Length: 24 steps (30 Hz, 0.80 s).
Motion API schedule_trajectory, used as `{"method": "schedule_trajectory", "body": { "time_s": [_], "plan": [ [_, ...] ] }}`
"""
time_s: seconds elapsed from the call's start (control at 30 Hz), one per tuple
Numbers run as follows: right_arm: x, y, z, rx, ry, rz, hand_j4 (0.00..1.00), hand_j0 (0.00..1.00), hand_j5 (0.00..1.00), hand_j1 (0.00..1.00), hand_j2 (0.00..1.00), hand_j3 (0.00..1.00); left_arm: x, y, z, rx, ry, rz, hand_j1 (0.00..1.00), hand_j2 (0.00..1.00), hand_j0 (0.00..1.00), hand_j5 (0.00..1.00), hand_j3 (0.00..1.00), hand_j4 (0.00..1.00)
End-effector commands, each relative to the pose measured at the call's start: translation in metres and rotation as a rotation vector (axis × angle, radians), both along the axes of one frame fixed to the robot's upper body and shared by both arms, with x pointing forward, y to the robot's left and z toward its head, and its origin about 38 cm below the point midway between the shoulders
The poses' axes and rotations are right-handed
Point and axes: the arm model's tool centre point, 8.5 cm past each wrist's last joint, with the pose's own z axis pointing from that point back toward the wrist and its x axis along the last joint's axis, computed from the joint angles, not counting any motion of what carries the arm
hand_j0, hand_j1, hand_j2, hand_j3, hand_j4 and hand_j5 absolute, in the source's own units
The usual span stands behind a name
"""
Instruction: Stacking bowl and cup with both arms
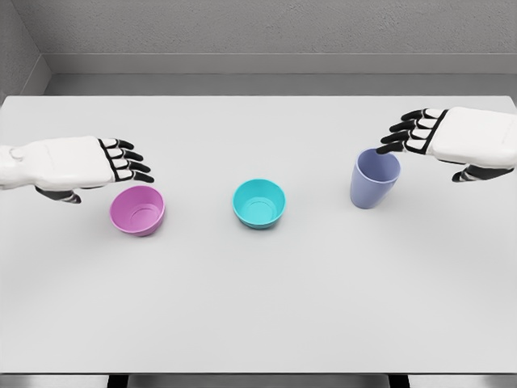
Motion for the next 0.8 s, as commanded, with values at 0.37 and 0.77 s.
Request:
{"method": "schedule_trajectory", "body": {
  "time_s": [0.37,0.77],
  "plan": [
    [0.002,0.001,0.010,0.008,-0.023,0.000,1.00,1.00,1.00,1.00,1.00,1.00,0.006,-0.017,-0.026,-0.024,0.058,-0.020,1.00,1.00,1.00,1.00,1.00,1.00],
    [0.006,0.012,0.011,0.052,-0.037,0.021,1.00,1.00,1.00,1.00,1.00,1.00,0.006,-0.012,-0.042,-0.003,0.101,-0.005,1.00,1.00,1.00,1.00,1.00,1.00]
  ]
}}
